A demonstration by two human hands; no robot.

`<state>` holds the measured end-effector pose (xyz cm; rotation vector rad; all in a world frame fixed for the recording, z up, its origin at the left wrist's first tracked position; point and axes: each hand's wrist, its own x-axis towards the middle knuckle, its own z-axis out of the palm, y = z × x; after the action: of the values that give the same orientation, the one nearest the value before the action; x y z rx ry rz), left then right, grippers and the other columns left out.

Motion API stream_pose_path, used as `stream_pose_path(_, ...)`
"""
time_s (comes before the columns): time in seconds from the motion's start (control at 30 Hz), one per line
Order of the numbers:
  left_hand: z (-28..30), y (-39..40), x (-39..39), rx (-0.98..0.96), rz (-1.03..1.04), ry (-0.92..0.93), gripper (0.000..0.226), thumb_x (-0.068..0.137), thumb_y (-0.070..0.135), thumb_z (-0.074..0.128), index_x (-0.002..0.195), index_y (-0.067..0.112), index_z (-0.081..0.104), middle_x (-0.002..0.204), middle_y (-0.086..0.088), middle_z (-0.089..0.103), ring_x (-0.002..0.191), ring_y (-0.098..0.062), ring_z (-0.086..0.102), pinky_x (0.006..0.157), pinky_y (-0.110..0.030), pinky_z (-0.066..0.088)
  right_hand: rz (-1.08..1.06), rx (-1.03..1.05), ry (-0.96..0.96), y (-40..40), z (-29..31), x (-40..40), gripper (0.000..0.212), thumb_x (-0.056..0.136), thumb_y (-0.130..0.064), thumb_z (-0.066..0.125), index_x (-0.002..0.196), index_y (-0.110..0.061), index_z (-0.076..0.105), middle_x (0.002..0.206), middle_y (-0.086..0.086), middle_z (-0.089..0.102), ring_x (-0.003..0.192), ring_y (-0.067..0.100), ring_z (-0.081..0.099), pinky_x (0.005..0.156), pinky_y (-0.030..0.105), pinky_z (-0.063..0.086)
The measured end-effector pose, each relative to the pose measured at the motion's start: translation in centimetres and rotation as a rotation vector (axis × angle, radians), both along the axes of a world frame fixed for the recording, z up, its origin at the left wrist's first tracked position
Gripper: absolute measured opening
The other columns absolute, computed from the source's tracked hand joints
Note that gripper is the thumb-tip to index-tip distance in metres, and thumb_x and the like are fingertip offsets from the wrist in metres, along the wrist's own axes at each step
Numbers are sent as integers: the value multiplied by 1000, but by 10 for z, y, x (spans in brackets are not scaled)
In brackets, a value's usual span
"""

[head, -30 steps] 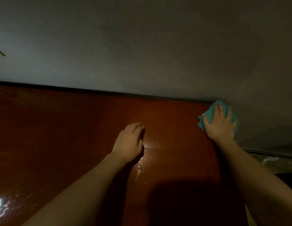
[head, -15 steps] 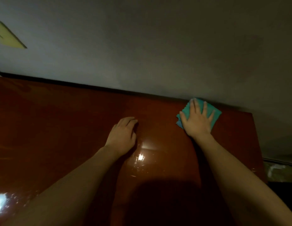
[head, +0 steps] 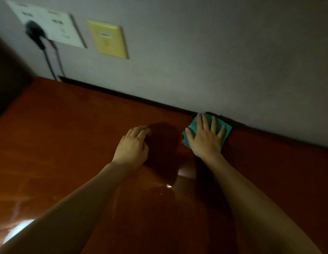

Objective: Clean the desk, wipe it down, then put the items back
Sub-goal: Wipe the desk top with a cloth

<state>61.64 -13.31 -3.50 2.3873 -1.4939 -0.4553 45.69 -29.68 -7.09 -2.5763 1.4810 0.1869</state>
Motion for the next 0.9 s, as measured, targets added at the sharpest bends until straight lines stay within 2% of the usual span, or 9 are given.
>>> stream_pose_path(0.2,-2,60,141,-10,169,-29,47,92,12,42,139,12,42,145,-5,38,136,-23,30,110,-38,31,210,-3,5,64,1,180,72,96,-58,17,152,-18,-4,160,-1,-4,146,30,-6,112,60,-3)
stream_pose_path(0.37,-7,112,237,8,291,-39,48,93,13,42,141,14,39,148,-3,35,138,-20,26,109,-35,28,380,-16,0,110,-1,314,72,95,-59,15,152,-18,-4,160,-1,-6,146,30,-5,112,59,-2)
stream_pose_path(0.53,-17,157,308,-22,435,-57,48,91,14,45,139,13,42,145,-5,39,135,-22,31,109,-36,30,523,-33,-44,142,-5,424,72,96,-59,17,152,-18,0,160,-1,-2,146,30,-2,113,59,0)
stream_pose_path(0.7,-26,184,340,-57,510,-71,48,87,12,45,135,10,47,141,-8,44,133,-25,36,110,-40,33,614,-78,-79,168,-11,496,70,96,-57,18,152,-16,5,160,2,3,146,31,-1,112,60,2)
stream_pose_path(0.9,-30,196,332,-113,522,-98,53,78,13,40,128,3,54,132,-14,52,126,-31,46,105,-43,36,756,-79,-71,194,-10,512,64,96,-57,17,151,-24,15,159,-1,12,146,32,-1,112,62,0)
